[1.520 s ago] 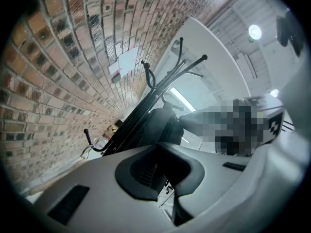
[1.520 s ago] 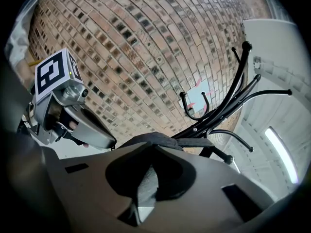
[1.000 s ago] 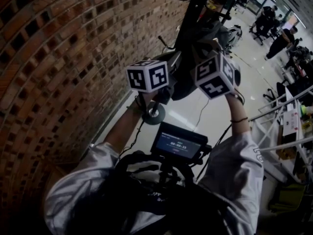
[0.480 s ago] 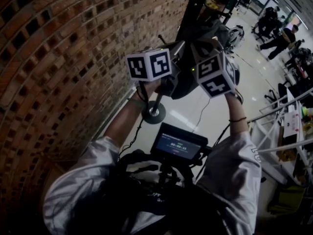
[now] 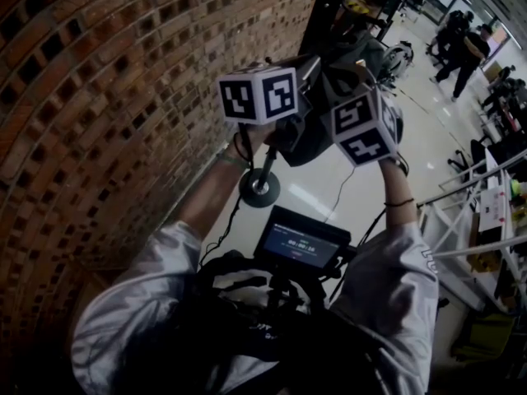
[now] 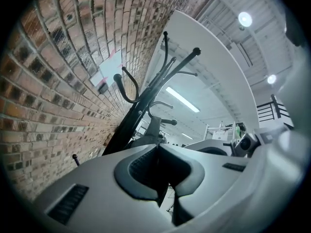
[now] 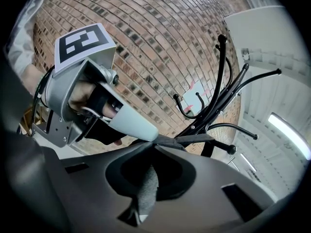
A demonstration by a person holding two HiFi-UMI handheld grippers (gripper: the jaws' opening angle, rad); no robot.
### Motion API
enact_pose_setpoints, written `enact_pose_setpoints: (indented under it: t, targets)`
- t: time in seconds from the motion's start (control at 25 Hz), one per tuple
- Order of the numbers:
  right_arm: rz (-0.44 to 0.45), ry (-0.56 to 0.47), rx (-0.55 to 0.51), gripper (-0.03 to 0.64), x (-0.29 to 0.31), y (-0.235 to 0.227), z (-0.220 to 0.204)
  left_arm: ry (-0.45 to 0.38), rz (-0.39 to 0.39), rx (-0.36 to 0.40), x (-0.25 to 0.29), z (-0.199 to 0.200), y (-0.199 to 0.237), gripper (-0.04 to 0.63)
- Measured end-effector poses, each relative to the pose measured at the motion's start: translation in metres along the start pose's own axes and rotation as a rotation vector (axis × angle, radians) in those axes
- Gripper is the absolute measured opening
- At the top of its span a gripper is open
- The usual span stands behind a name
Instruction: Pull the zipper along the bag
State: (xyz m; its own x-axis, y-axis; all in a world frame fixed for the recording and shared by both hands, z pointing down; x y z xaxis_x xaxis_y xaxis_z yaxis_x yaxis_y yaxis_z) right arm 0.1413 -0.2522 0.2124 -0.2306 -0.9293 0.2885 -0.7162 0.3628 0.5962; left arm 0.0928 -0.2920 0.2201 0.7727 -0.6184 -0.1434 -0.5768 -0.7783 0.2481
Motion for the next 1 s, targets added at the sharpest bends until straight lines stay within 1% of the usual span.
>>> enact_pose_setpoints:
  t: [0.2, 0.28, 0.36, 0.44, 0.6, 0.68, 0.72, 0.84, 0.92, 1.0]
  targets:
    - [0.001, -0.035, -0.008, 0.009, 0.000, 0.002, 0.002, 0.004, -0.017, 0.000, 0.003, -0.002, 0.000, 0.018]
    - [-0.005, -0.035, 0.011, 0.009, -0.001, -0.001, -0.001, 0.010, -0.019, -0.001, 0.006, -0.001, -0.001, 0.017]
    - [-0.008, -0.030, 0.033, 0.009, -0.002, -0.004, -0.004, 0.019, -0.028, -0.024, 0.009, 0.000, 0.000, 0.017]
    - [-0.010, -0.029, 0.035, 0.009, -0.002, -0.004, -0.004, 0.026, -0.042, -0.043, 0.009, 0.001, 0.001, 0.017]
    - [-0.011, -0.031, 0.002, 0.008, 0.000, -0.001, -0.004, 0.007, -0.045, -0.009, 0.000, -0.003, 0.002, 0.018]
    - [0.029, -0.018, 0.042, 0.006, 0.000, -0.002, -0.002, -0.014, -0.049, -0.012, -0.004, -0.004, 0.002, 0.018]
    - [0.065, -0.010, 0.076, 0.006, 0.001, -0.003, -0.001, -0.026, -0.054, -0.023, -0.005, -0.006, 0.003, 0.020]
    - [0.211, 0.006, 0.142, 0.009, 0.002, -0.007, 0.002, -0.065, -0.066, -0.062, -0.009, -0.010, 0.005, 0.023]
    - [0.284, 0.022, 0.150, 0.012, 0.003, -0.008, 0.003, -0.085, -0.071, -0.086, -0.008, -0.014, 0.007, 0.026]
    - [0.317, 0.044, 0.141, 0.015, 0.005, -0.007, 0.003, -0.100, -0.078, -0.119, -0.007, -0.017, 0.008, 0.029]
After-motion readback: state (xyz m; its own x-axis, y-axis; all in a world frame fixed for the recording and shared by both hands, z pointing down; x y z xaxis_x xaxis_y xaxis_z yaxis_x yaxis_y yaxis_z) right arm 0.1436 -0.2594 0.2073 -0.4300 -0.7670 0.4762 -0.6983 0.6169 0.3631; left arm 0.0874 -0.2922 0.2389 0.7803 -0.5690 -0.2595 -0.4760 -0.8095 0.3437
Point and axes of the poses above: the fingertips, and each gripper's own axes: x forward along the fingers, y to its left, z out of its top, the point moved 4 cm from there along -x, backward along the fingers, and after that the axes turned 12 degrees about x, right-handed, at the moved point
